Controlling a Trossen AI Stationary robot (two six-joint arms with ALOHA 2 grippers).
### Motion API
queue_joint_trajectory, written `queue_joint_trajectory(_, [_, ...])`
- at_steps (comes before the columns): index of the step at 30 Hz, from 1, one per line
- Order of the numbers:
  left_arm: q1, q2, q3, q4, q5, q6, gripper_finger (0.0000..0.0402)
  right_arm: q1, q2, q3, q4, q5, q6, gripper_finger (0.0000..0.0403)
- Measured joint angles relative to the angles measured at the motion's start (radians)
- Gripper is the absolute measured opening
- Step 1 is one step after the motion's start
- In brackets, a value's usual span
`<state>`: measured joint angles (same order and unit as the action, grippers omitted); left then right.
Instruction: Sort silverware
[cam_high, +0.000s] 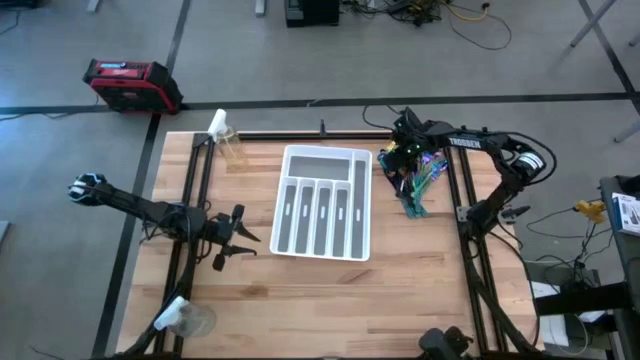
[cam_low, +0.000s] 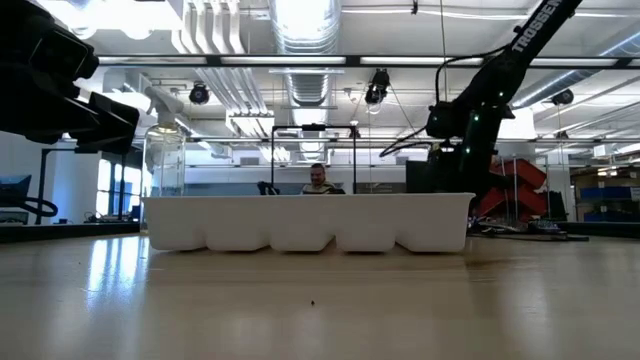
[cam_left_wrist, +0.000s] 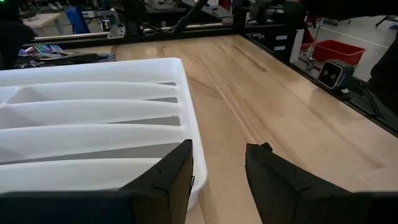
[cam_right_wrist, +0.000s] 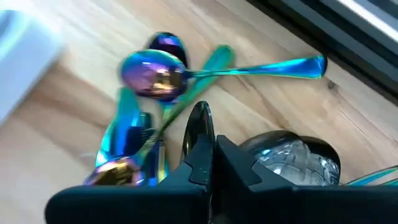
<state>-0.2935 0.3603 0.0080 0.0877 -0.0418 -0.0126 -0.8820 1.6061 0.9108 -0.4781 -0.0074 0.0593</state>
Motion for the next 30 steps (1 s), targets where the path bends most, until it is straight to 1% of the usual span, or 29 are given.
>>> queue_joint_trajectory(9, [0.0,0.0,0.0,0.0,0.0,0.0,0.0133,0.108,-0.114,0.0,0.003,0.0,0.037,0.0])
queue_joint_trajectory(17, [0.0,0.001,0.0,0.0,0.0,0.0,0.0133,0.209,-0.217,0.0,-0.047,-0.002,0.085,0.0])
queue_joint_trajectory(21, [0.0,0.002,0.0,0.0,0.0,0.0,0.0133,0.253,-0.253,0.0,-0.063,-0.05,0.104,0.0])
queue_joint_trajectory(30, [0.0,0.002,0.0,0.0,0.0,0.0,0.0133,0.327,-0.284,0.0,-0.072,-0.098,0.132,0.0])
